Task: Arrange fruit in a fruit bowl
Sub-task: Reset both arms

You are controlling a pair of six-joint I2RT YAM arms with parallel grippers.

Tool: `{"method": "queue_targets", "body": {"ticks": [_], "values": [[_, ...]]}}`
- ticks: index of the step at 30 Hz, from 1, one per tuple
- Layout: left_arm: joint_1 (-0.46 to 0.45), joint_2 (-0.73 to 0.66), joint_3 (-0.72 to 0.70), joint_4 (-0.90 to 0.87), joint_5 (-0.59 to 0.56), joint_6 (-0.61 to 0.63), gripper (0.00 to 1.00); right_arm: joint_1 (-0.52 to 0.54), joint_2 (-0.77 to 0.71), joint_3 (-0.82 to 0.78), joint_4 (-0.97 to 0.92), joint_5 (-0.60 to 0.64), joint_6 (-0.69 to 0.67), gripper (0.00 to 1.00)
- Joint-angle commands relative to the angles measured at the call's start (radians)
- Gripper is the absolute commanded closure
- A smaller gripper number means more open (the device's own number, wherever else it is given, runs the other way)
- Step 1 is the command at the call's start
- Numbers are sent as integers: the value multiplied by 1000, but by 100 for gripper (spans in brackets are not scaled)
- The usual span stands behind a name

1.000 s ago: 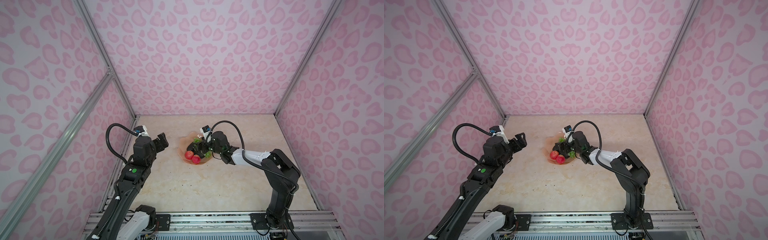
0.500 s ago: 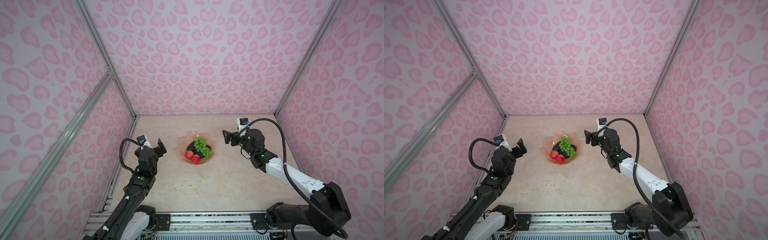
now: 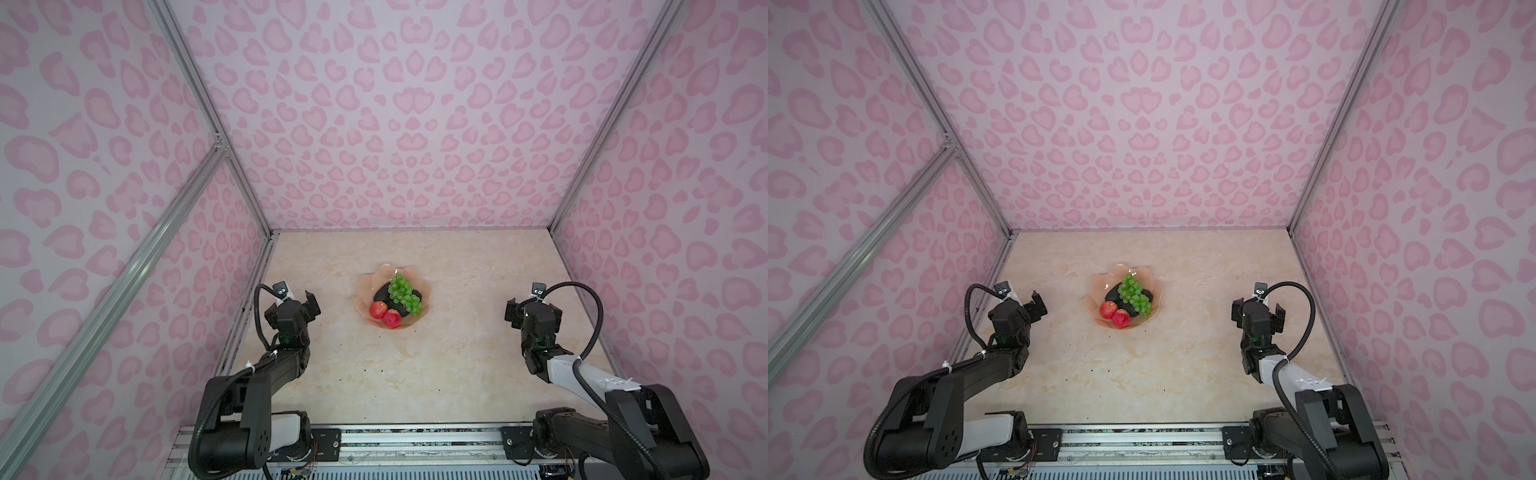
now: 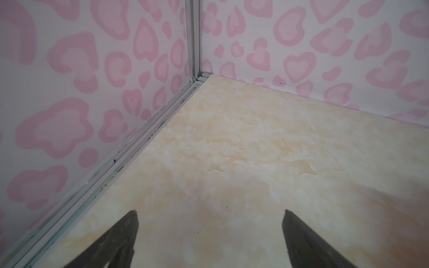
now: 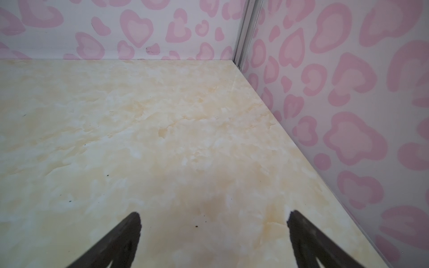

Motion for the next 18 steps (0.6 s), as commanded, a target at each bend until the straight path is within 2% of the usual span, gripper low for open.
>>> {"method": "queue_targets", "body": {"ticks": [1, 4, 11, 13, 14, 16, 18], "values": [[1, 76, -22, 225, 88, 44, 2, -66, 62, -42, 289, -100, 4, 1], [0, 112, -26, 265, 109, 55, 2, -115, 118, -34, 344, -193, 27, 1], [0, 115, -18, 254, 114, 56, 2, -115, 334, -46, 611, -354, -39, 1], [-2, 115, -18, 254, 112, 58, 2, -113, 285, -8, 449, -372, -49, 1], [-2, 115, -19, 254, 111, 58, 2, -111, 279, -2, 430, -369, -54, 1], [-5, 113, -19, 255, 108, 59, 2, -107, 305, -15, 499, -366, -61, 1], [-13, 117, -12, 245, 100, 71, 2, -107, 302, -14, 491, -364, -58, 1]]}}
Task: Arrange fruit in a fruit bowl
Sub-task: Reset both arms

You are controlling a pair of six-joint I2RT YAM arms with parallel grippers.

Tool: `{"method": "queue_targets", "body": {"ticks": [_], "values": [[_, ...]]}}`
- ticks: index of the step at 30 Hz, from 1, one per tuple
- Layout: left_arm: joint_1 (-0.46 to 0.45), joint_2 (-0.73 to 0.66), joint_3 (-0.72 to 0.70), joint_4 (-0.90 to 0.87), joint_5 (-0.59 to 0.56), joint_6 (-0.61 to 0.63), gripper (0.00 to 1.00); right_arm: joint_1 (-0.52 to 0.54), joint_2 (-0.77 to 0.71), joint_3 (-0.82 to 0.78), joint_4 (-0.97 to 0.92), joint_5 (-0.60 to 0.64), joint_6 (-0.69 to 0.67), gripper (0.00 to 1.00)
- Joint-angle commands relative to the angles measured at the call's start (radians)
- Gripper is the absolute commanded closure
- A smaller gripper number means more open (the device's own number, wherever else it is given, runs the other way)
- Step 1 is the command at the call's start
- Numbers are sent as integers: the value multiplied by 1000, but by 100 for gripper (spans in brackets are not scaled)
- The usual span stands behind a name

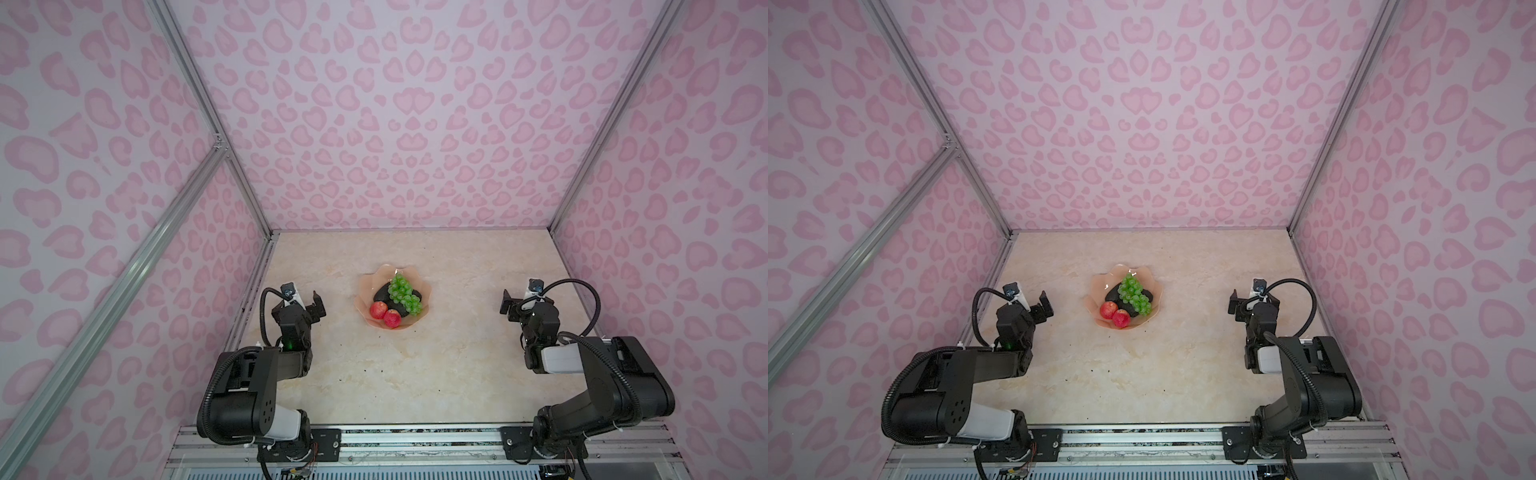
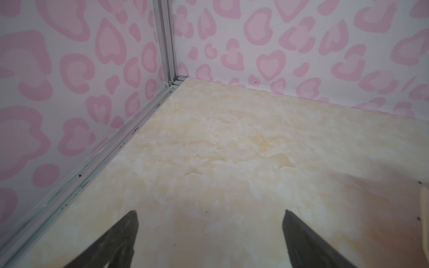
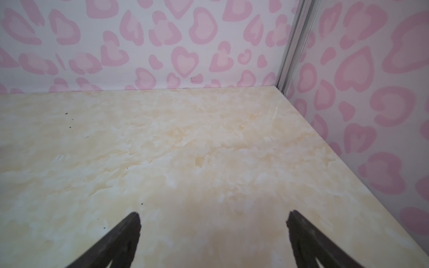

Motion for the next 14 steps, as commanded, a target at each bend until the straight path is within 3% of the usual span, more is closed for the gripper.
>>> {"method": "queue_targets", "body": {"ticks": [1, 12, 14], "values": [[-13, 10, 17, 34, -13, 29, 2, 2, 2, 3, 15, -15, -16, 1], [-12, 11, 23, 25, -10, 27, 2, 7, -3, 19, -21, -18, -25, 1], [-14, 8, 18, 30, -12, 29, 2, 6, -6, 21, -33, 38, -7, 1]]}}
